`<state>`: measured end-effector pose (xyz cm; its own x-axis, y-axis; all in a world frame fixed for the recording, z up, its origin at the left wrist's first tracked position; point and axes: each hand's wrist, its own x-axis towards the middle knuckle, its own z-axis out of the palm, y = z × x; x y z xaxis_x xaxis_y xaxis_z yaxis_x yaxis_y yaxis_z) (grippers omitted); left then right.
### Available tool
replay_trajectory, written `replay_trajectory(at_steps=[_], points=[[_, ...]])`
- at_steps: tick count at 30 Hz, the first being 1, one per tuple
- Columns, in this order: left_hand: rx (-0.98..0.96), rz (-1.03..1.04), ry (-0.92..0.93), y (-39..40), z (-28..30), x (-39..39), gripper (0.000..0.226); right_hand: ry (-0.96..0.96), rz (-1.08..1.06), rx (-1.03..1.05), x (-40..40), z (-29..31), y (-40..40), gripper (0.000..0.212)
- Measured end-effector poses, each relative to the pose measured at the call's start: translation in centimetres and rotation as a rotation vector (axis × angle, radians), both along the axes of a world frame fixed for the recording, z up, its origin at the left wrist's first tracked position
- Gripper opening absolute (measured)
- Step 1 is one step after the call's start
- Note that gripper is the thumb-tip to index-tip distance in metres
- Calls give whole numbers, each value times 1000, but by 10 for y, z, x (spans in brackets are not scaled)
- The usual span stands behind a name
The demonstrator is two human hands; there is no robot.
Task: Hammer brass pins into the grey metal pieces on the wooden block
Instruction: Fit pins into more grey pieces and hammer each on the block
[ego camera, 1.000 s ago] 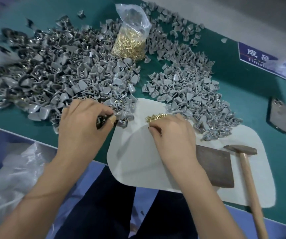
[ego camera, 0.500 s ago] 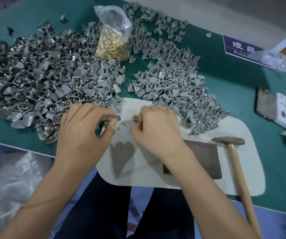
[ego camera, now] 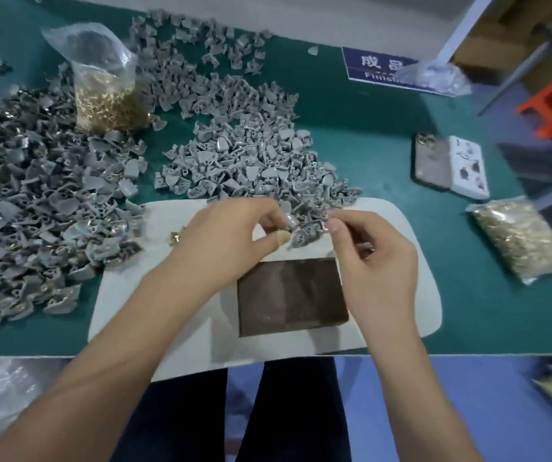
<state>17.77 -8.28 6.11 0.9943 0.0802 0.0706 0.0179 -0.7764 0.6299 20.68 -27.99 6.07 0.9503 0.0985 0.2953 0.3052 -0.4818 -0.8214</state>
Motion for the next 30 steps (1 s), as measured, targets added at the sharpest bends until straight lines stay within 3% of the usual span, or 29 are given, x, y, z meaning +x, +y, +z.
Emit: replay_trajectory(at_steps=[6, 9, 14, 20, 24, 30], points=[[336, -30, 94, -37, 3, 43, 28, 86, -29, 135, -5, -5, -18, 7], [422, -34, 135, -48, 2, 51, 27, 96, -19, 139, -9, -7, -23, 8], [355, -56, 180, -54, 3, 53, 23, 105, -17, 149, -12, -7, -28, 11], [300, -188, 128, -49, 8, 39, 31, 160, -31, 211, -14, -9, -31, 10], [286, -210, 205, -46, 11, 29, 40, 206, -43, 253, -20, -12, -27, 8], [-65, -162, 140, -26, 22, -4, 21, 238, -37, 281, -32, -8, -27, 7]])
